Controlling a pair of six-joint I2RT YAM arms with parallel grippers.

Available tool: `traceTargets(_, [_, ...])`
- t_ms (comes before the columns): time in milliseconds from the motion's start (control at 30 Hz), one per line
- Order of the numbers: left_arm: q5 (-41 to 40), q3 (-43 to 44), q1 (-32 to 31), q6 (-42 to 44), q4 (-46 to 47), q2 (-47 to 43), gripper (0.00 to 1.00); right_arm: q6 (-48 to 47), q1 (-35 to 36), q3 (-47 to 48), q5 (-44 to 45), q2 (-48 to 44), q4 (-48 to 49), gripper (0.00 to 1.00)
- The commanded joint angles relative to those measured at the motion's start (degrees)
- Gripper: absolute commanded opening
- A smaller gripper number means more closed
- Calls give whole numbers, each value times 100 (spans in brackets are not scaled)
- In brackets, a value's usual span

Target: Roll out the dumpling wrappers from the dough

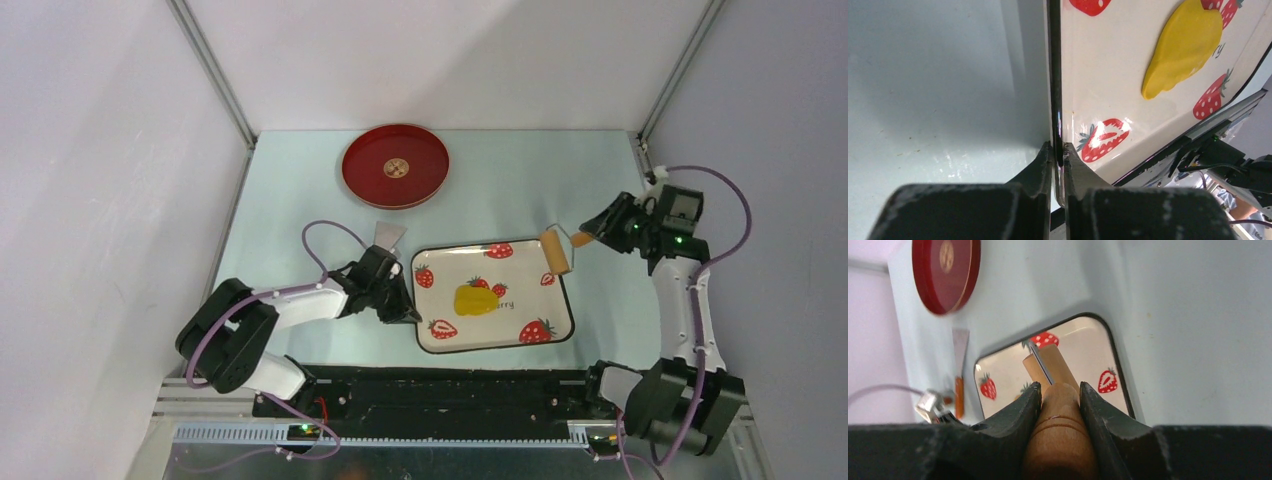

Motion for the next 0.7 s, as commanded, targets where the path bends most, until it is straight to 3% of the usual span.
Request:
traceTargets(0, [-200, 55, 19, 401, -547, -181, 18, 1197, -736, -295, -359, -5, 629, 0])
traceTargets(100, [-251, 274, 38, 519, -669, -427, 44, 1624, -1282, -644, -345, -6, 1000, 0])
traceTargets(233, [-277, 628, 67, 700, -957, -861, 62, 1623, -1805, -902, -292, 158, 1276, 0])
traceTargets(367, [-412, 805, 154, 754, -1194, -1504, 73, 1641, -2384, -992, -373, 501, 1425, 0])
traceTargets(533, [-373, 625, 577, 703, -1249, -2429, 79, 1543, -2564, -1065, -365, 1038, 1591, 1])
traceTargets(667, [-200, 347, 1167, 622, -1311, -3066, 80, 1391, -2545, -1069, -359, 1446, 1566, 14])
